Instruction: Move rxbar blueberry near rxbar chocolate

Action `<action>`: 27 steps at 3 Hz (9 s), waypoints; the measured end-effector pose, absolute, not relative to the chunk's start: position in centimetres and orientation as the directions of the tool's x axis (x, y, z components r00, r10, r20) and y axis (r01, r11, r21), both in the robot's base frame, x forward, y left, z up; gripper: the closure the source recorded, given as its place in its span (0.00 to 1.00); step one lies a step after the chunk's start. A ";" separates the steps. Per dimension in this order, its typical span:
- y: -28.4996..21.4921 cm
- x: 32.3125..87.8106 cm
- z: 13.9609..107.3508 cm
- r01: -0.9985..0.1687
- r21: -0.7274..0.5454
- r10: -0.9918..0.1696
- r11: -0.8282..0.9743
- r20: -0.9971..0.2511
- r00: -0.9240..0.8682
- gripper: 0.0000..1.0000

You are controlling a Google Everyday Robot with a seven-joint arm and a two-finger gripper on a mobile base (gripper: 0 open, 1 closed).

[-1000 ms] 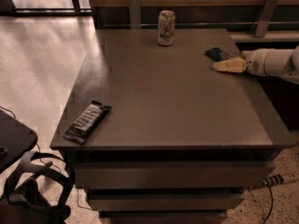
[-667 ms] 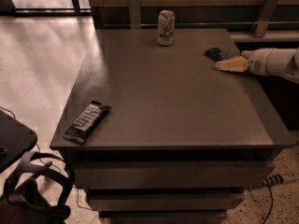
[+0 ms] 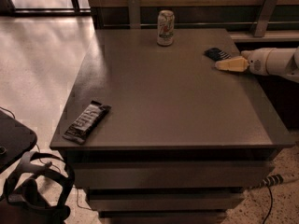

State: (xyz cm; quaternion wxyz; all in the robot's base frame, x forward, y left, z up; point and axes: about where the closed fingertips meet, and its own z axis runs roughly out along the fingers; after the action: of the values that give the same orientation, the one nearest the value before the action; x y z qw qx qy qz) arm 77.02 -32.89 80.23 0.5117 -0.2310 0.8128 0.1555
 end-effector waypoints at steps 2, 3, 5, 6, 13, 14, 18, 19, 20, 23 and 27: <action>-32.9 77.0 80.4 -0.535 0.017 -0.216 0.845 -0.904 -0.370 0.84; -32.8 77.0 80.4 -0.535 0.017 -0.216 0.845 -0.904 -0.370 0.54; -32.8 77.0 80.4 -0.535 0.017 -0.216 0.845 -0.904 -0.370 0.01; -32.8 77.0 80.5 -0.535 0.017 -0.216 0.845 -0.904 -0.370 0.00; -30.8 74.8 81.0 -0.629 -0.042 -0.279 0.776 -0.918 -0.283 0.00; -30.5 74.9 81.0 -0.631 -0.041 -0.279 0.775 -0.918 -0.283 0.13; -30.2 75.0 81.4 -0.634 -0.039 -0.279 0.772 -0.917 -0.284 1.00; -30.2 75.0 81.4 -0.634 -0.039 -0.279 0.772 -0.917 -0.284 1.00; -30.7 74.2 84.5 -0.694 -0.036 -0.277 0.719 -0.931 -0.239 1.00; -30.4 68.4 93.6 -0.791 -0.059 -0.270 0.609 -0.953 -0.136 1.00; -15.0 53.3 93.9 -0.889 -0.077 -0.323 0.452 -0.943 -0.083 1.00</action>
Offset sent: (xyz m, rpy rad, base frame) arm 0.0000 0.0001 0.0007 0.0001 0.0001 0.0002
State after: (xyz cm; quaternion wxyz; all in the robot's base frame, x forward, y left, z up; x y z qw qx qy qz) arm 53.29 -15.01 93.86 0.5110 -0.4445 0.6818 0.2765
